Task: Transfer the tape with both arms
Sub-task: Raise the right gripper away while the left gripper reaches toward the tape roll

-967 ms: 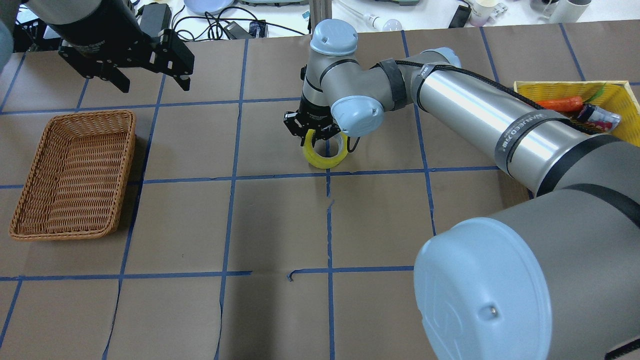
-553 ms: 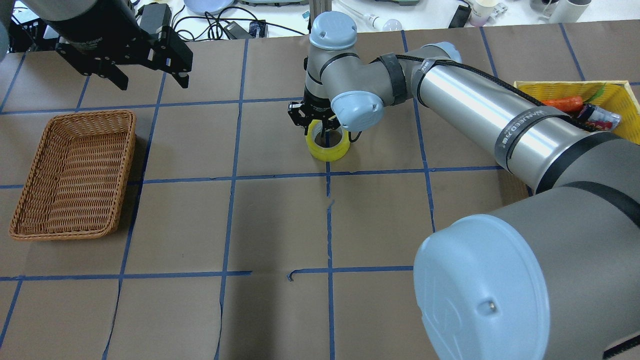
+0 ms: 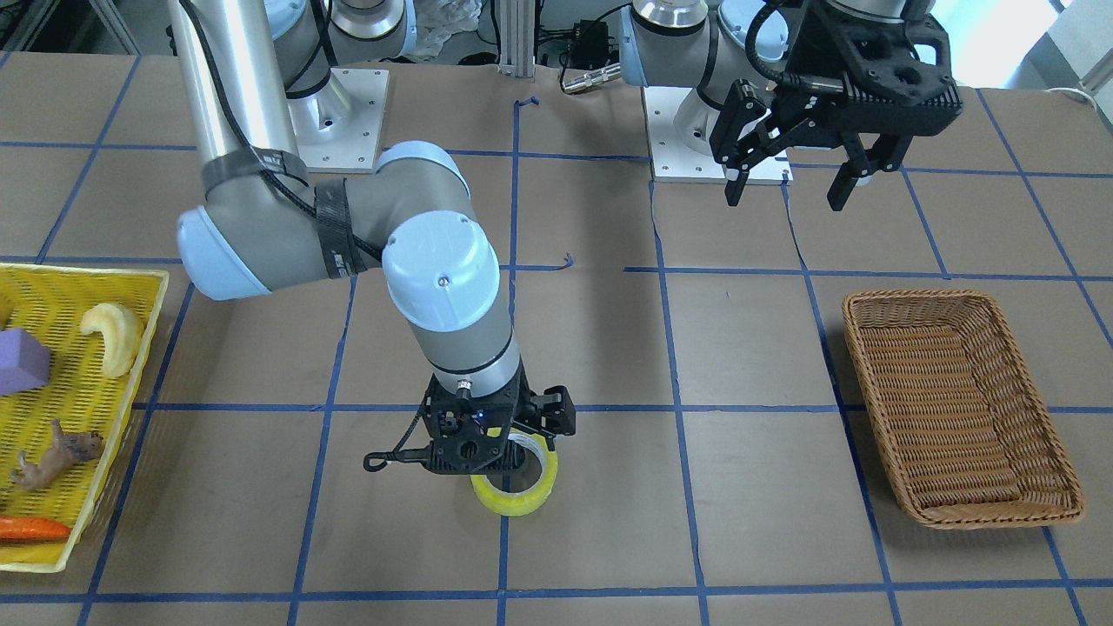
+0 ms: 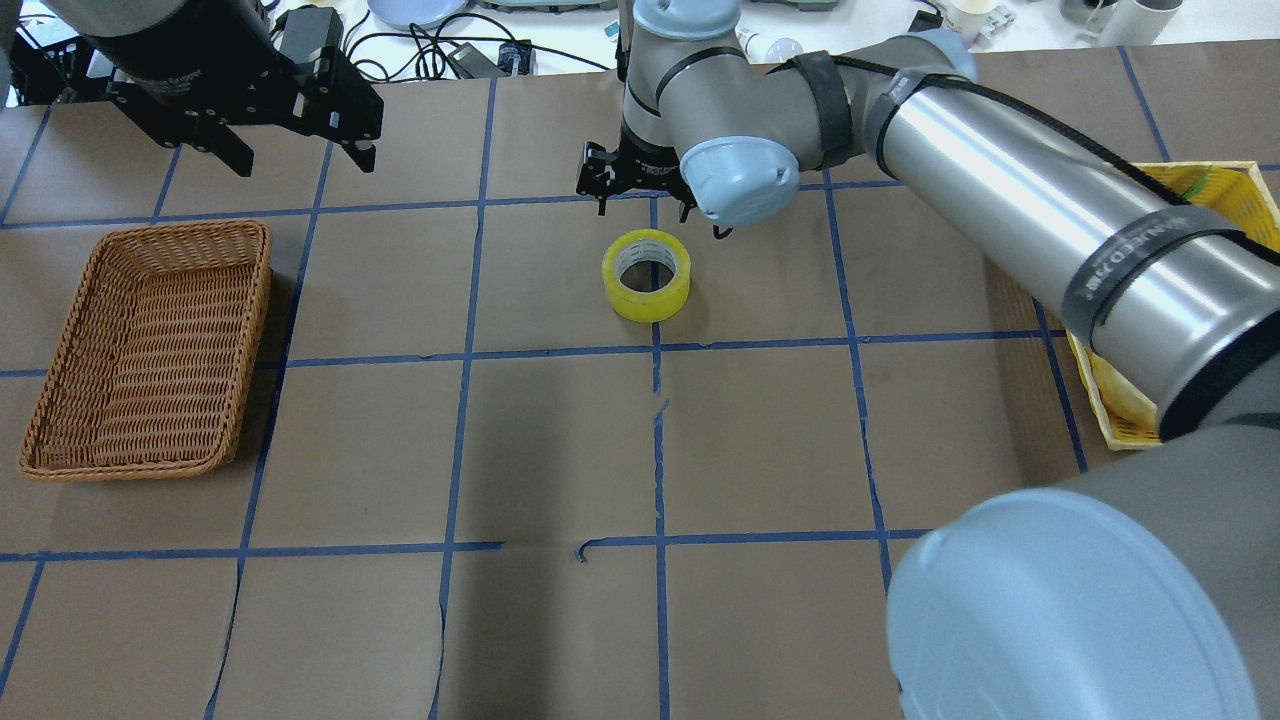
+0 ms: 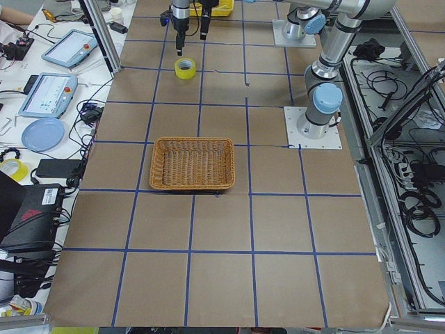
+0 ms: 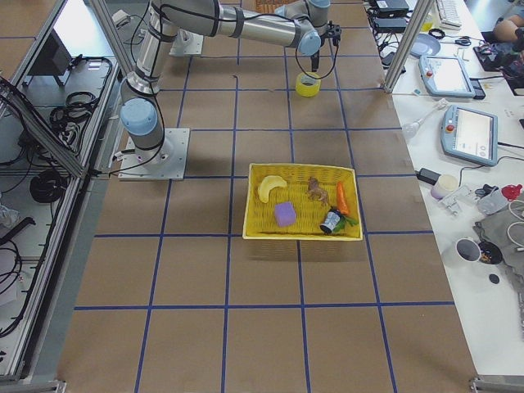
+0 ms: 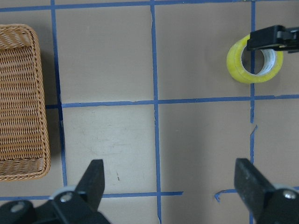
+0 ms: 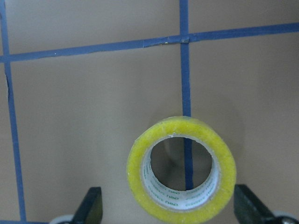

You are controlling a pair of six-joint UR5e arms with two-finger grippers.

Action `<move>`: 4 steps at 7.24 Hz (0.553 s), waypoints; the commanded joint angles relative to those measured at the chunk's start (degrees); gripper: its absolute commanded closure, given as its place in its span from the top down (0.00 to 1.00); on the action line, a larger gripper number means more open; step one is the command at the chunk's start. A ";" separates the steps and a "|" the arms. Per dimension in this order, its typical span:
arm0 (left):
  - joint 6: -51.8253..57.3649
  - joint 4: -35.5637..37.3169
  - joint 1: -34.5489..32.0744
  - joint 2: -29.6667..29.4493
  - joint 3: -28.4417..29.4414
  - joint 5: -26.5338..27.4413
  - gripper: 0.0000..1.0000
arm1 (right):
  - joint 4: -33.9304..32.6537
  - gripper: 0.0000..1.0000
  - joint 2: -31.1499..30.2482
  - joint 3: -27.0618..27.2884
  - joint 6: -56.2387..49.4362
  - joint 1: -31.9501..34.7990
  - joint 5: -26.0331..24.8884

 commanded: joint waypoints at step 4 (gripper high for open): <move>0.09 6.99 -1.83 -11.19 -0.85 -0.99 1.00 | 28.94 1.00 -21.85 0.32 -12.24 -8.04 -8.39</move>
